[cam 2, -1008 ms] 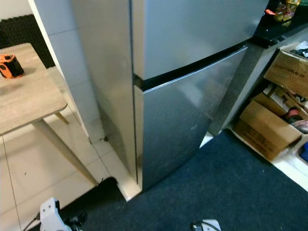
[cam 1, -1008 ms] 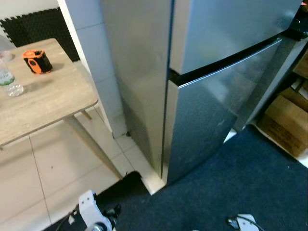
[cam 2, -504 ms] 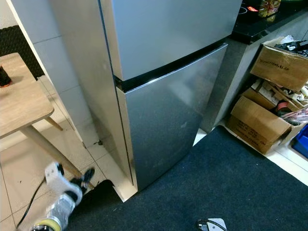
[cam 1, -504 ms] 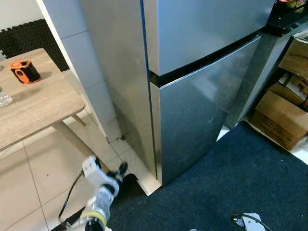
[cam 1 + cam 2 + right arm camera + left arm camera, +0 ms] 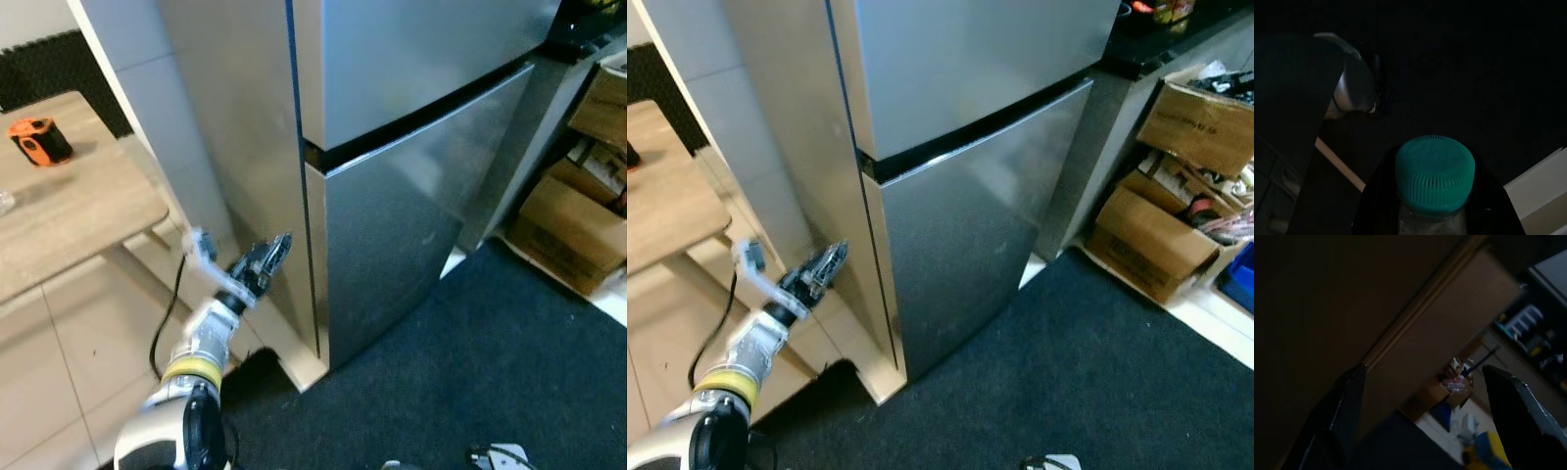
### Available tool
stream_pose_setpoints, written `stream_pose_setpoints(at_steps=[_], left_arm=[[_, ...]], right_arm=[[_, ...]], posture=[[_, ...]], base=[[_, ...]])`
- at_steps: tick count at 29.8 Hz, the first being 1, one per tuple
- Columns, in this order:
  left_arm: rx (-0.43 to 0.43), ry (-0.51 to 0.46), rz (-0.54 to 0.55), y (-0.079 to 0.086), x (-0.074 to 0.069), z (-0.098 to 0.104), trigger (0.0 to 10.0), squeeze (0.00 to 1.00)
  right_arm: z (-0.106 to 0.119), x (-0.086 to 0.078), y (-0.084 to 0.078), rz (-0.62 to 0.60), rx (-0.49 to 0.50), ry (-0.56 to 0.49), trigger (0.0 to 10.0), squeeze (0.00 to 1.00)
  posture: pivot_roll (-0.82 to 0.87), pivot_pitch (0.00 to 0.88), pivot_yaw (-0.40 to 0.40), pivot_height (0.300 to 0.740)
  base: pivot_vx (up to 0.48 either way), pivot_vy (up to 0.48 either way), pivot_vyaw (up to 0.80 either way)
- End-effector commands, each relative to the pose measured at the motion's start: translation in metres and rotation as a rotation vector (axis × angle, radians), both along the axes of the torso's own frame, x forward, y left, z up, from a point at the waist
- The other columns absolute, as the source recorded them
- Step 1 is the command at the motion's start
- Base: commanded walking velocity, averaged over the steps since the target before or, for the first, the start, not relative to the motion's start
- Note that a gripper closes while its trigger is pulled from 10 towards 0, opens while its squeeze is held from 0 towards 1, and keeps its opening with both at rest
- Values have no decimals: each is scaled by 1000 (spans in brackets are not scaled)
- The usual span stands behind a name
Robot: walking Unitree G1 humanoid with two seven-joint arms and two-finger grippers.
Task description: Restocking fridge
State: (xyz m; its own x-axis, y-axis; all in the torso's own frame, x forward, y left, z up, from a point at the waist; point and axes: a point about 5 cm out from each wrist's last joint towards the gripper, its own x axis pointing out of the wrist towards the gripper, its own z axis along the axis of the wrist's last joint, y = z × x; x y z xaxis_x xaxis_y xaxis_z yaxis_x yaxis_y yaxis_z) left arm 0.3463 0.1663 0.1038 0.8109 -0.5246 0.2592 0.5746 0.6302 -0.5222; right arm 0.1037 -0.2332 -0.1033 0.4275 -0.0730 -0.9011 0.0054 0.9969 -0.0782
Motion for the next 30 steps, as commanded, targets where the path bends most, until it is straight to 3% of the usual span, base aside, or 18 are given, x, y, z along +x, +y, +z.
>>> stream_pose_setpoints(at_steps=[1,3,5,6,7,8,20,22,30], left_arm=[[51,-21,-16,1,0,2,10000,1000],[164,-107,25,-2,11,22,10000,1000],[175,-118,32,-2,12,25,10000,1000],[188,-136,30,-2,13,29,10000,522],[202,-154,24,-3,15,33,10000,522],[217,-176,15,-3,16,38,10000,0],[315,-299,-97,-28,23,63,10000,0],[344,-352,-169,-47,25,73,10000,0],[355,-402,-267,-71,24,82,10000,0]], right_arm=[[-1,-4,1,3,0,10,10000,0],[-1,-5,1,3,2,6,10000,0],[-1,-6,1,3,2,6,10000,0],[-2,-7,2,4,3,5,10000,0],[-2,-8,2,5,4,5,10000,0],[-2,-9,2,6,5,5,10000,0],[-3,-17,0,14,1,7,10000,0],[-2,-19,-4,12,-6,4,10000,0],[-2,-19,-5,10,-11,2,10000,0]], posture=[[-51,124,36,740],[-56,146,38,740],[-56,146,38,740],[-60,165,39,740],[-61,168,39,740],[-64,183,40,740],[-95,232,39,740],[-104,240,39,740],[-107,245,38,740]], base=[[0,0,0],[0,0,0],[0,0,0],[0,0,0],[0,0,0],[0,0,0],[0,0,0],[0,0,0],[0,0,0]])
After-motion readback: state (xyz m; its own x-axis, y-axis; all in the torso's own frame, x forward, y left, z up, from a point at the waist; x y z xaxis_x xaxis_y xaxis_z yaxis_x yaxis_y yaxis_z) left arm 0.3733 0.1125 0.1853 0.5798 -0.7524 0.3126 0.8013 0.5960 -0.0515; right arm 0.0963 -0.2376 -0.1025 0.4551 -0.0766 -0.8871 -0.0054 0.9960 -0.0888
